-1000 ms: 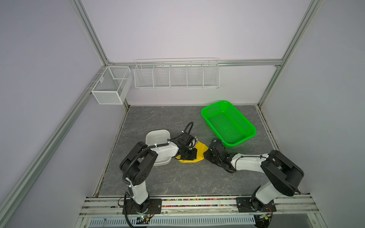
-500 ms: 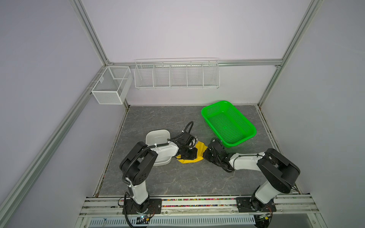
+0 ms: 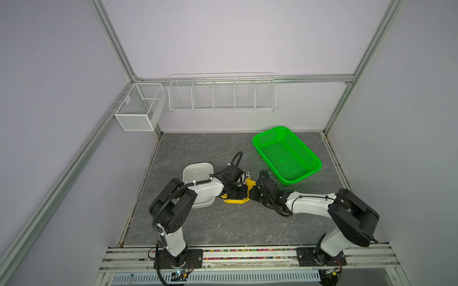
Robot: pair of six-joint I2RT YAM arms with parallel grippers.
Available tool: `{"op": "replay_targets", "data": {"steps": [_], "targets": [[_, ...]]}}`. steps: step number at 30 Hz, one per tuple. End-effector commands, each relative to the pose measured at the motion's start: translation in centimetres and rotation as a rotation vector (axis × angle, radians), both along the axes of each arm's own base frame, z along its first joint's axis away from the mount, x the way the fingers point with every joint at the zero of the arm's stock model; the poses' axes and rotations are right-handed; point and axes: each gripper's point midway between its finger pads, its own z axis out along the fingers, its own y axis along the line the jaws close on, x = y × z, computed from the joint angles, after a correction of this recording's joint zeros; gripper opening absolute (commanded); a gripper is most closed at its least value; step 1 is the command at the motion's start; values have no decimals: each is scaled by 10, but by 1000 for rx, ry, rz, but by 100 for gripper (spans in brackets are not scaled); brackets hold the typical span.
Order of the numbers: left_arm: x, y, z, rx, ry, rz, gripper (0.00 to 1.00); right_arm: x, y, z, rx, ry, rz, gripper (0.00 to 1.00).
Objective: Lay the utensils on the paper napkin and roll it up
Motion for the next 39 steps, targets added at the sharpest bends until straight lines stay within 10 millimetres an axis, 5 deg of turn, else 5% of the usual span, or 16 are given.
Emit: {"op": "replay_targets", "data": {"steps": [1, 12, 23, 39], "targets": [[8, -5, 16, -28, -44, 14, 2, -1, -4, 3, -58, -15, 8, 7], [12, 20, 48, -23, -132, 83, 13, -1, -9, -1, -73, 10, -20, 7], [11, 62, 24, 127, -80, 126, 28, -4, -11, -3, -77, 28, -24, 6], [24, 40, 5, 74, -26, 110, 23, -7, -15, -4, -70, 39, -45, 7]]}}
